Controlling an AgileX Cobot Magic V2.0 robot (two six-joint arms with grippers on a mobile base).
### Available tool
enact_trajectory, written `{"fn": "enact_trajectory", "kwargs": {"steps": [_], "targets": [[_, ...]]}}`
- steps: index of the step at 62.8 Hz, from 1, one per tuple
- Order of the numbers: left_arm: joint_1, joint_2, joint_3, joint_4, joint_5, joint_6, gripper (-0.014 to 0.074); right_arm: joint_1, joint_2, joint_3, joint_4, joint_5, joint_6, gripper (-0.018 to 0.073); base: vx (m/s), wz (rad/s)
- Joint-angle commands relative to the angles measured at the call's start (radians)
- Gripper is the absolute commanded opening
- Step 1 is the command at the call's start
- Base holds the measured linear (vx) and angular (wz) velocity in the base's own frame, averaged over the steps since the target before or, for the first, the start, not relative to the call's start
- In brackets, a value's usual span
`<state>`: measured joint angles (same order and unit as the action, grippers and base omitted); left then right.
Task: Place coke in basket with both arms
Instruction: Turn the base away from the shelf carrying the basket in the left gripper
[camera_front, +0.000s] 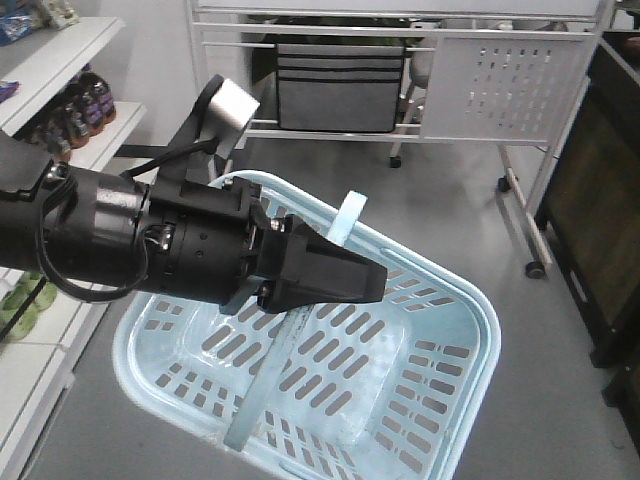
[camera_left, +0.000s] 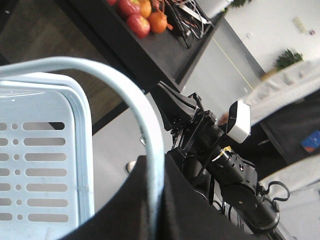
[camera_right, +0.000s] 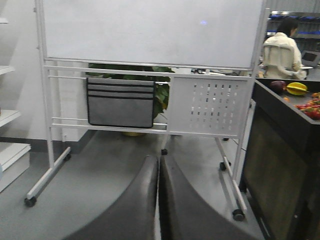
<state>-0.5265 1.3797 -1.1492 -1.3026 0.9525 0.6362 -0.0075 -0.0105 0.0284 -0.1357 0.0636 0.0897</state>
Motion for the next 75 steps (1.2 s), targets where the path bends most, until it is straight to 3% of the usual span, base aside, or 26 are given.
{"fn": "enact_trajectory", "kwargs": {"steps": [1, 45, 75], "targets": [[-0.004, -0.038, -0.026, -0.078, 0.000, 0.009, -0.0006, -0.008, -0.018, 0.010, -0.005, -0.071, -0.008, -0.0006, 0.07, -0.50], [-0.004, -0.038, -0.026, -0.078, 0.000, 0.009, -0.0006, -0.008, -0.018, 0.010, -0.005, -0.071, -0.008, -0.0006, 0.13, -0.48], [-0.004, -0.038, -0.026, -0.078, 0.000, 0.009, -0.0006, -0.008, -0.018, 0.010, -0.005, -0.071, -0.008, -0.0006, 0.21, -0.07]]}}
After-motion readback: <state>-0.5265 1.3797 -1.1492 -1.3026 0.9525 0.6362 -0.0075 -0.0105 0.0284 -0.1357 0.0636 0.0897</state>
